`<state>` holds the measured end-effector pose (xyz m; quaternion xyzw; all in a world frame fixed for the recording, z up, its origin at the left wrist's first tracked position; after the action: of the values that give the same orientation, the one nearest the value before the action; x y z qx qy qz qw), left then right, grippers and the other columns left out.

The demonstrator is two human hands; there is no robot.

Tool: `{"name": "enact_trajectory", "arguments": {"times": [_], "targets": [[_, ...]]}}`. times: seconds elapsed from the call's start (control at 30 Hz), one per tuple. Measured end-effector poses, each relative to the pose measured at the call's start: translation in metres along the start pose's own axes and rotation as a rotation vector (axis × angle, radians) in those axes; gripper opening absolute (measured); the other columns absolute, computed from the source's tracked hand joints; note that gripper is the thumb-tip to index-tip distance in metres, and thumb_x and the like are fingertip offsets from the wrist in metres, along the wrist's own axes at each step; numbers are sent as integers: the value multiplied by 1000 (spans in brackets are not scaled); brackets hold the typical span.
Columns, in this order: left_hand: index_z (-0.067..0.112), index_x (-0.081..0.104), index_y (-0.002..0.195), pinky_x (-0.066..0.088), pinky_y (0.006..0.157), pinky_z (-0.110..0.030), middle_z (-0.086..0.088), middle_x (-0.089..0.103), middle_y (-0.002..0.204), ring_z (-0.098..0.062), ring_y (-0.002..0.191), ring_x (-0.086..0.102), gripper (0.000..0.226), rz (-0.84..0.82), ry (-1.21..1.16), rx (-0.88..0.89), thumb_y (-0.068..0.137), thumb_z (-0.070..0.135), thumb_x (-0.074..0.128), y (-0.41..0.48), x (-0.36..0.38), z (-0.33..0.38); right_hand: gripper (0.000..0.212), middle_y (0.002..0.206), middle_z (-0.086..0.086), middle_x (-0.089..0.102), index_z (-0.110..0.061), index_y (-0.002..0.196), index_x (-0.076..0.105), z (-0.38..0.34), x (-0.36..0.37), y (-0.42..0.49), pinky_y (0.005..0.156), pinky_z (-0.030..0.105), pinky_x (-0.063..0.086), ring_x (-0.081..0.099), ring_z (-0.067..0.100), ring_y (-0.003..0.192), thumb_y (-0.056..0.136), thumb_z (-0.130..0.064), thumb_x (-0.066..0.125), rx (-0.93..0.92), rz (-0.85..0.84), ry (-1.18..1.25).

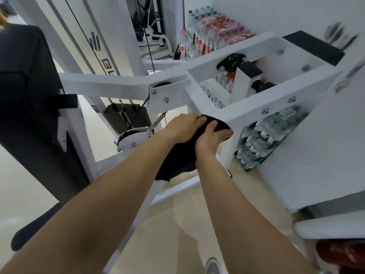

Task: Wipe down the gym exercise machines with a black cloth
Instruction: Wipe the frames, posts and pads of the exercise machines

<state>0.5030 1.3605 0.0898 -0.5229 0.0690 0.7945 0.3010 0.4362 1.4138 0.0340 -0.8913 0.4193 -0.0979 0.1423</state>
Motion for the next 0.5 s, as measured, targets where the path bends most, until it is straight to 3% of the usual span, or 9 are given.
{"name": "enact_trajectory", "arguments": {"times": [0.13,0.2,0.27,0.37,0.5], "targets": [[15,60,120,45,88,-40,-15,67,116,-35,108,61,43,118,-36,-33,105,48,36,-28,5,-23,92,166,2,-10,-24,151,-28,22,8,-42,121,48,21,12,23,152,89,-66,26,44,-152,-53],[16,61,118,46,87,-42,-14,68,115,-35,107,61,40,170,-79,-66,104,45,39,-49,6,-40,94,167,2,-4,-28,150,-28,34,11,-65,119,48,25,18,23,151,86,-70,26,40,-236,-139],[14,61,121,46,87,-42,-17,68,114,-37,107,61,36,208,-105,-103,105,39,40,-68,7,-49,85,167,1,-7,-23,152,-25,39,10,-84,122,45,20,11,20,152,97,-54,31,-84,-283,-232],[13,57,127,44,88,-41,-16,68,118,-36,110,60,32,242,-107,-88,106,29,39,-79,10,-44,73,165,4,-17,-9,154,-16,37,-2,-94,124,31,-1,-10,12,152,106,-31,34,-316,-285,-420],[12,56,123,42,88,-41,-17,67,118,-37,111,60,32,239,-106,-117,107,29,35,-67,10,-34,71,163,14,-17,-2,154,-11,26,-25,-64,124,33,-6,-14,20,152,104,-37,25,-534,-186,-767]]}}
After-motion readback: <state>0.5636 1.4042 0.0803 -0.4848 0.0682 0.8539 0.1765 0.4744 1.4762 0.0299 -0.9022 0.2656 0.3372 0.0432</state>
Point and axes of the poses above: each hand's wrist, its own y-axis towards the middle knuckle, its own x-axis out of the palm, z = x × y, the point moved 1 cm from there along y, towards the middle knuckle
